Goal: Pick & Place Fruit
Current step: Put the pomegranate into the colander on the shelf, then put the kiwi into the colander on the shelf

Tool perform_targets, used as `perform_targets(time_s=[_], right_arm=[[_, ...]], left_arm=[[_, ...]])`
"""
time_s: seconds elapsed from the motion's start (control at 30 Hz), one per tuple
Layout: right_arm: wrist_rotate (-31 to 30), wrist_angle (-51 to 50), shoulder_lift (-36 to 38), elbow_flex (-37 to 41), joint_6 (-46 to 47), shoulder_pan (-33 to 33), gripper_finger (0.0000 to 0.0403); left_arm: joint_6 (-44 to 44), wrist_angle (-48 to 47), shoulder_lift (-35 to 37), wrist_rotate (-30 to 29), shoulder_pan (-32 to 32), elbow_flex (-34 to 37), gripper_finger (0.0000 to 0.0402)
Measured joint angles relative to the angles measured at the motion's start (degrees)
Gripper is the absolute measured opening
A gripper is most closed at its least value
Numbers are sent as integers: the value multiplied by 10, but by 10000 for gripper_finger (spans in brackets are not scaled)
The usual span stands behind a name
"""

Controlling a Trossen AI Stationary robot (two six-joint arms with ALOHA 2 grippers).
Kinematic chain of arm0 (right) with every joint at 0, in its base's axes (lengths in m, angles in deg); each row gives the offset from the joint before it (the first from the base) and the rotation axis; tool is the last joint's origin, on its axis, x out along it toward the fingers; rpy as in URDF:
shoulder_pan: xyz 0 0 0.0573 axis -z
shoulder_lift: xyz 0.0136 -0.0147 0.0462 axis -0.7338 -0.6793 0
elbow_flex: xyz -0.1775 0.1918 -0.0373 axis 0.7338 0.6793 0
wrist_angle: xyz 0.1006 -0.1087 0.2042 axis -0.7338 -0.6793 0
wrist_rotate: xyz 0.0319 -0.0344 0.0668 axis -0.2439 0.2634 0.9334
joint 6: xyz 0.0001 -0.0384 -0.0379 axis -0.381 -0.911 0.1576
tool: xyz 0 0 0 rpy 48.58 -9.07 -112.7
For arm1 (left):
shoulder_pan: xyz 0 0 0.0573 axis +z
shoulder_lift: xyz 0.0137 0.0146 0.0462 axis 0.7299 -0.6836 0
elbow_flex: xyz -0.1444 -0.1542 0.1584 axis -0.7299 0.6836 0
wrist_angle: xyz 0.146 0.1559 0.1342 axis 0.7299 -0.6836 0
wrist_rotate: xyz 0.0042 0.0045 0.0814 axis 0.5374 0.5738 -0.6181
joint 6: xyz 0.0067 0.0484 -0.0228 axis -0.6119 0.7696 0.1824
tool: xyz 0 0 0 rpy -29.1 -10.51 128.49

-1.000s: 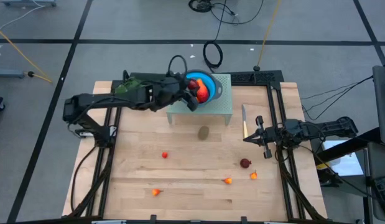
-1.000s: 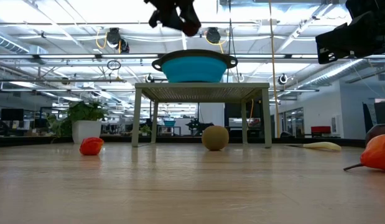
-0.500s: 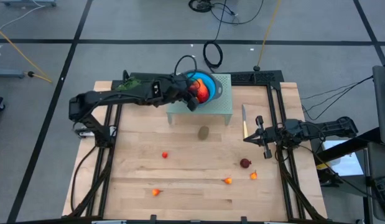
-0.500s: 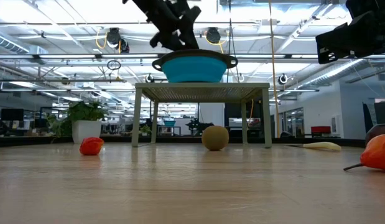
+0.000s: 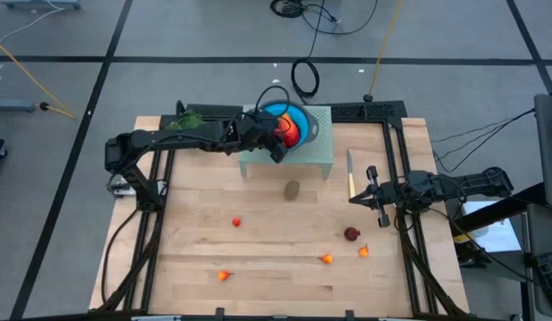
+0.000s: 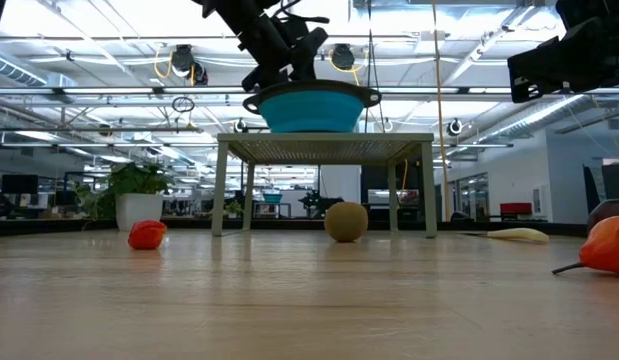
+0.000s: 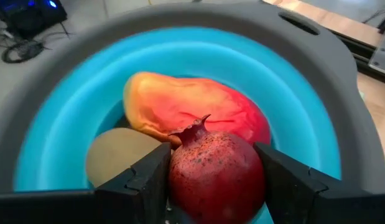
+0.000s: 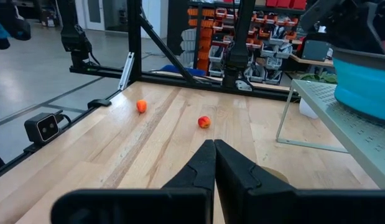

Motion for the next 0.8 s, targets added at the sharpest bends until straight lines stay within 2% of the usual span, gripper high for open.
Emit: perform_targets(time_s=[0.4, 0.8], right_arm=[[0, 0, 0, 0, 0, 0, 0], [0, 0, 0, 0, 0, 0, 0]], left_arm=[[0, -1, 0, 14, 5, 0, 215], [6, 0, 9, 16, 9, 0, 285]])
